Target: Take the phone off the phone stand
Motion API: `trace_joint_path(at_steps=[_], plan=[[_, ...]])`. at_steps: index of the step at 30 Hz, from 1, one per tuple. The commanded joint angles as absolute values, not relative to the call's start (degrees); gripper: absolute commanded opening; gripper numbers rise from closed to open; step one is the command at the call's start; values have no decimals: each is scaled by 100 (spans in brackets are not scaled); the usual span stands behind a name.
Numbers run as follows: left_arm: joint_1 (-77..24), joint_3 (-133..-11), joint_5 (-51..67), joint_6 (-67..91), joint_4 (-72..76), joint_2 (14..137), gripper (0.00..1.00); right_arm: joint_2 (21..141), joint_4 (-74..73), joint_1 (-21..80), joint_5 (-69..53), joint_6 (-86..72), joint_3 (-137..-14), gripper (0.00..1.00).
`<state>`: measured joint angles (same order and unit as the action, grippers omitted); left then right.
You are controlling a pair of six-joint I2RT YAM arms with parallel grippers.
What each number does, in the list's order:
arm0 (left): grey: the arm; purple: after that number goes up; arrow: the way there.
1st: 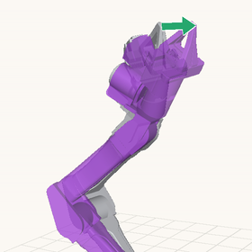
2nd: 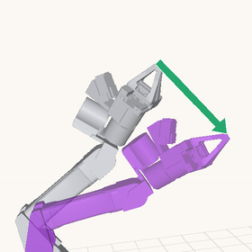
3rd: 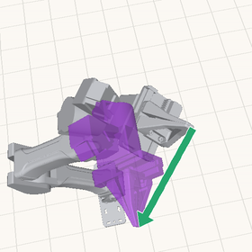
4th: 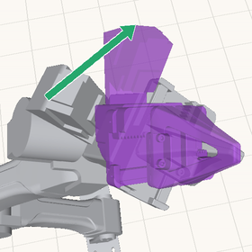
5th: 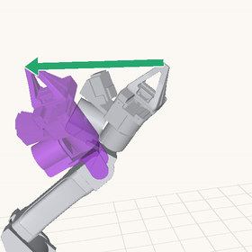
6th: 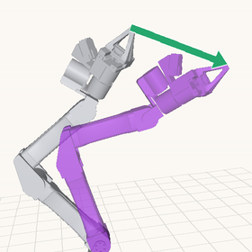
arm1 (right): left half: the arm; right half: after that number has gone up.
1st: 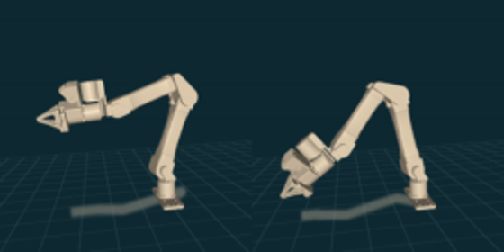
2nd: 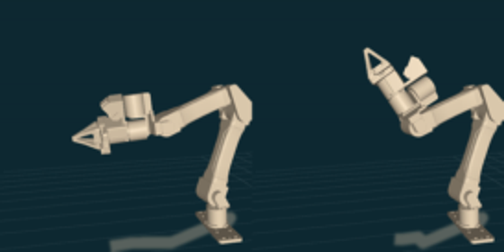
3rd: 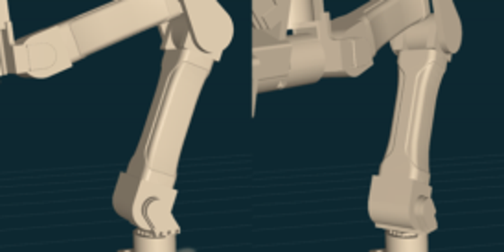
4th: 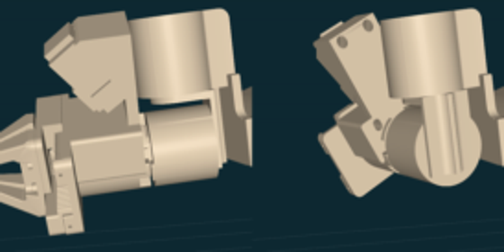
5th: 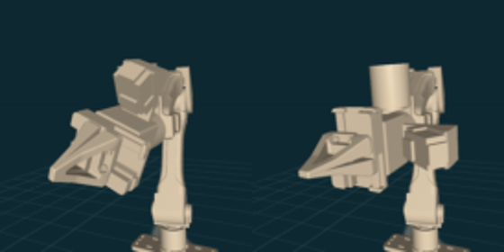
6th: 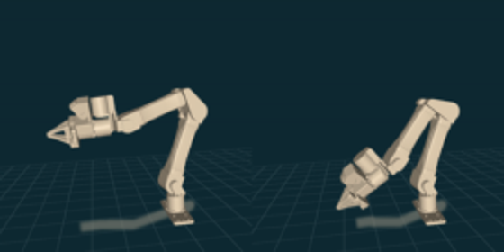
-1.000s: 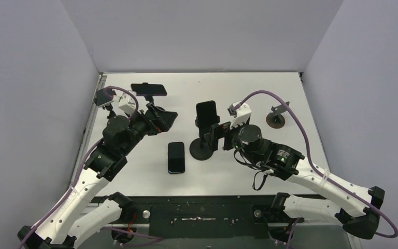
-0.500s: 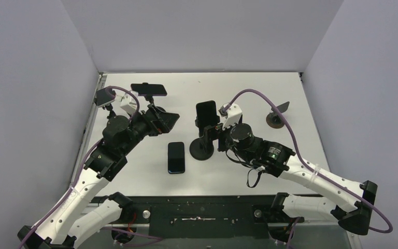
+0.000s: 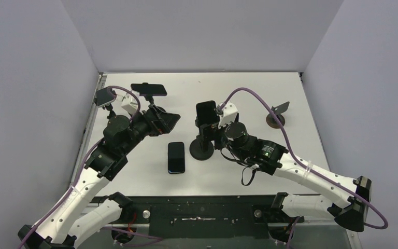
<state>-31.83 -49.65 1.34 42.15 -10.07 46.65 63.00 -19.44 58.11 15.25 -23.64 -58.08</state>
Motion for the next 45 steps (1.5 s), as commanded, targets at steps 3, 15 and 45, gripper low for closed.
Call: trace_joint_path(at_steps=[3,15,45], plan=[[-3207,-5107,259,4098,-713,4681,97,6301,-1387,5761,1753,-2303,-5668,100],[-3206,-5089,338,4115,-660,4774,97,6122,-765,5726,1790,-2224,-5199,99],[-3208,-5220,470,4131,-653,4983,97,6167,-44,5722,2019,-2140,-4834,98]])
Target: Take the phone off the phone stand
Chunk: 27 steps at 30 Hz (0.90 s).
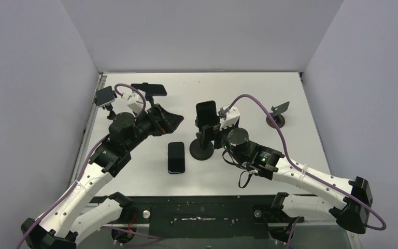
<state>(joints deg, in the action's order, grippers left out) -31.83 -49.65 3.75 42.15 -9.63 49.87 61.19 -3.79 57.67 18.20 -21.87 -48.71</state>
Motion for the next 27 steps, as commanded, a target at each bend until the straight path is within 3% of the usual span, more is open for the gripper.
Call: trace_joint_path(at_steps=[1,5,15,27], plan=[[-3208,-5228,469,4140,-651,4998,98,6177,-44,5720,2028,-2124,-4834,98],[-3208,-5252,530,4178,-612,5029,97,6243,113,5723,2005,-2030,-4855,93],[-3206,-5229,1104,4387,-94,5225,94,6176,18,5726,1970,-1862,-4808,58],[-3536,-5428,1840,4354,606,5987,84,6038,-287,5723,1864,-1640,-4815,44]])
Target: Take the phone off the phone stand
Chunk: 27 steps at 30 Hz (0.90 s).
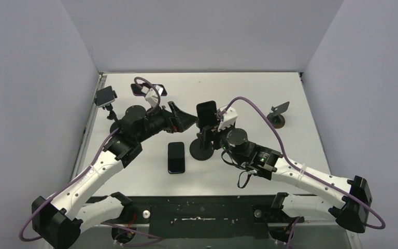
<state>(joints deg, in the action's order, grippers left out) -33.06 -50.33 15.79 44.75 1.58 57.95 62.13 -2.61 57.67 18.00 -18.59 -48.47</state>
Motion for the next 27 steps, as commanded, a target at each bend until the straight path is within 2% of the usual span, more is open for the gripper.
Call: trace_joint_path(at_steps=[1,7,14,20,24,27], plan=[[-3606,-5467,1786,4309,573,6046,83,6045,-292,5722,1859,-1635,-4823,44],[-3959,-5660,1403,4018,453,6284,76,6064,-358,5722,1844,-1668,-4890,42],[-4060,-5612,1415,3980,556,6404,57,6041,-421,5722,1854,-1718,-4906,41],[-4059,-5515,1400,3986,614,6403,50,6029,-431,5722,1854,-1748,-4882,40],[-4059,-5484,1418,3958,585,6437,49,6052,-431,5722,1846,-1749,-4891,40],[-4060,-5416,1450,3930,546,6421,55,6060,-413,5722,1841,-1749,-4909,40]])
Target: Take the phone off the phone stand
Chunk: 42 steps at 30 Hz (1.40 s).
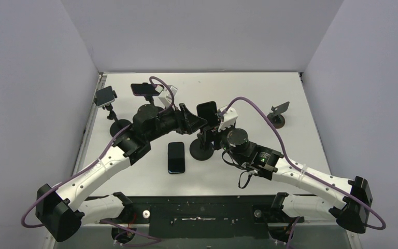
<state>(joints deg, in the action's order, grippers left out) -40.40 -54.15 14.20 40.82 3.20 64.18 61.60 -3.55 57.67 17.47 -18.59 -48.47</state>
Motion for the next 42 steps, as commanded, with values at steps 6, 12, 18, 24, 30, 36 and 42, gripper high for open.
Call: trace_joint_path(at_steps=[6,12,18,24,30,36,42], plan=[[-4060,-5255,1473,3885,510,6365,55,6055,-413,5724,1828,-1738,-4896,40],[-4061,-5200,1562,3892,565,6355,42,6034,-413,5727,1831,-1740,-4887,39],[-4052,-4996,1670,4039,969,6255,19,5978,-399,5716,1837,-1794,-4825,36],[-4020,-4601,1916,4387,1766,6240,0,5897,-334,5684,1812,-1975,-4668,23],[-3924,-4060,1976,4956,2889,6201,0,5727,-288,5537,1698,-2271,-4430,0],[-3873,-3641,1885,5366,3767,6279,0,5564,-117,5314,1347,-2534,-4175,0],[-3876,-3570,1907,5494,4108,6445,0,5569,-44,5201,1151,-2686,-4069,0]])
